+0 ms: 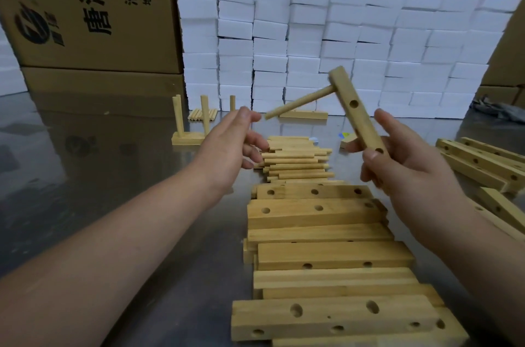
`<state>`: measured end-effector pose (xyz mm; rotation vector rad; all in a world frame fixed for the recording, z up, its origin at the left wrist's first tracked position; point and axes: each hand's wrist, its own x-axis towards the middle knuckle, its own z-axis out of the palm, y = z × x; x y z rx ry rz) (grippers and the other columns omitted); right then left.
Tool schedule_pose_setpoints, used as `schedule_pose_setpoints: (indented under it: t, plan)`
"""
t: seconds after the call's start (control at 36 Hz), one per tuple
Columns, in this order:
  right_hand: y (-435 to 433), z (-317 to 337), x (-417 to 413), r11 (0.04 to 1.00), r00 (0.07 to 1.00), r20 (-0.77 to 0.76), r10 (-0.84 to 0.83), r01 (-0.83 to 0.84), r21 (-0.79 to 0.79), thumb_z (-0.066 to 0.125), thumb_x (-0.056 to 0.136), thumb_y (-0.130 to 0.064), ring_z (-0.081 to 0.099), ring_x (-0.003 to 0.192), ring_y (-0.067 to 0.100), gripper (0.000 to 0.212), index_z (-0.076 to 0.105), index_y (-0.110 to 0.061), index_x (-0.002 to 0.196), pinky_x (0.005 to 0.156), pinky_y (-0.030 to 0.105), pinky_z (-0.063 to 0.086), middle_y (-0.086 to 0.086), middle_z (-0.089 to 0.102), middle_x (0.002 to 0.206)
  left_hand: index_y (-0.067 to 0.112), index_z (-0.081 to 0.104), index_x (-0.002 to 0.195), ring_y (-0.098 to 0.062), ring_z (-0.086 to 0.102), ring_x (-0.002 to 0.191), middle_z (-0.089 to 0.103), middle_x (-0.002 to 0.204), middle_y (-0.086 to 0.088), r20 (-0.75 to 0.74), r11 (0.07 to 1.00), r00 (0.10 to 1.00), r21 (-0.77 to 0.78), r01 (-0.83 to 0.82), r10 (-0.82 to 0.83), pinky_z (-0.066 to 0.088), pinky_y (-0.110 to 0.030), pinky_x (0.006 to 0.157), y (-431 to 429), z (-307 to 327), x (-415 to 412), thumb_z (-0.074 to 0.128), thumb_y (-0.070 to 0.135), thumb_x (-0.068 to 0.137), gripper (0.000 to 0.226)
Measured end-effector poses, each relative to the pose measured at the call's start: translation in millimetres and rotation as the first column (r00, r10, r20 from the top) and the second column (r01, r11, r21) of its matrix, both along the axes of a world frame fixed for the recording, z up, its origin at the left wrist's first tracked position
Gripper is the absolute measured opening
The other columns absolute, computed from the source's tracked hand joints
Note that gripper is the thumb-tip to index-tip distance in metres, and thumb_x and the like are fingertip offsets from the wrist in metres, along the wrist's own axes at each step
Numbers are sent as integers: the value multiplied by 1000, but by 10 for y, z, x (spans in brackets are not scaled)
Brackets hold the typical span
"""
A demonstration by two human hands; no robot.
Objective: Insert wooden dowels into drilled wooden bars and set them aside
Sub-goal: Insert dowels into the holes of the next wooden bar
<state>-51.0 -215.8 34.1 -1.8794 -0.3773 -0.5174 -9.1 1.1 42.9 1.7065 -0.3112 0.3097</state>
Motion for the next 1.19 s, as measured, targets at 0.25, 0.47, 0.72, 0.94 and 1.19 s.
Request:
schedule_pose_setpoints:
  t: [0.25, 0.47, 0.72, 0.94, 1.19]
  plan:
    - [23, -7, 56, 991, 992, -55, -112, 116, 69, 33, 100, -23, 60, 61, 3, 31, 54, -29, 122, 56, 22, 46, -22, 65, 93, 50, 63, 98, -2, 25, 132, 38, 143, 19, -181, 873, 980, 459, 163, -88, 13, -33, 107, 141, -331, 166, 10, 53, 96, 53]
    - [13, -16, 68, 978, 979, -105, -175, 185, 99, 36, 99, -24, 57, 54, 2, 33, 51, -29, 127, 61, 31, 45, -21, 65, 88, 43, 56, 121, -12, 17, 141, 29, 150, 17, -189, 757, 980, 630, 173, -66, 5, -48, 116, 163, -385, 248, 3, 69, 77, 73]
    - [36, -23, 77, 977, 978, -136, -156, 173, 121, 40, 98, -22, 55, 51, 3, 29, 51, -27, 125, 62, 33, 49, -21, 65, 83, 32, 63, 108, -12, 47, 116, 55, 124, 9, -122, 784, 991, 610, 115, -50, 35, -43, 104, 124, -383, 222, 16, 63, 84, 61]
    - [49, -36, 87, 973, 976, -164, -146, 171, 154, 43, 97, -21, 53, 49, 3, 31, 51, -27, 126, 60, 31, 47, -21, 65, 82, 38, 60, 101, 8, 45, 94, 49, 121, 19, -76, 845, 991, 516, 136, -113, 35, -19, 77, 71, -389, 240, 19, 51, 93, 44]
    - [59, -36, 80, 972, 973, -170, -154, 179, 149, 43, 96, -20, 52, 49, 1, 29, 52, -27, 123, 57, 28, 44, -23, 64, 80, 25, 66, 99, -6, 49, 106, 55, 114, 9, -50, 808, 996, 583, 89, -74, 39, -19, 76, 36, -355, 209, 31, 36, 98, 37]
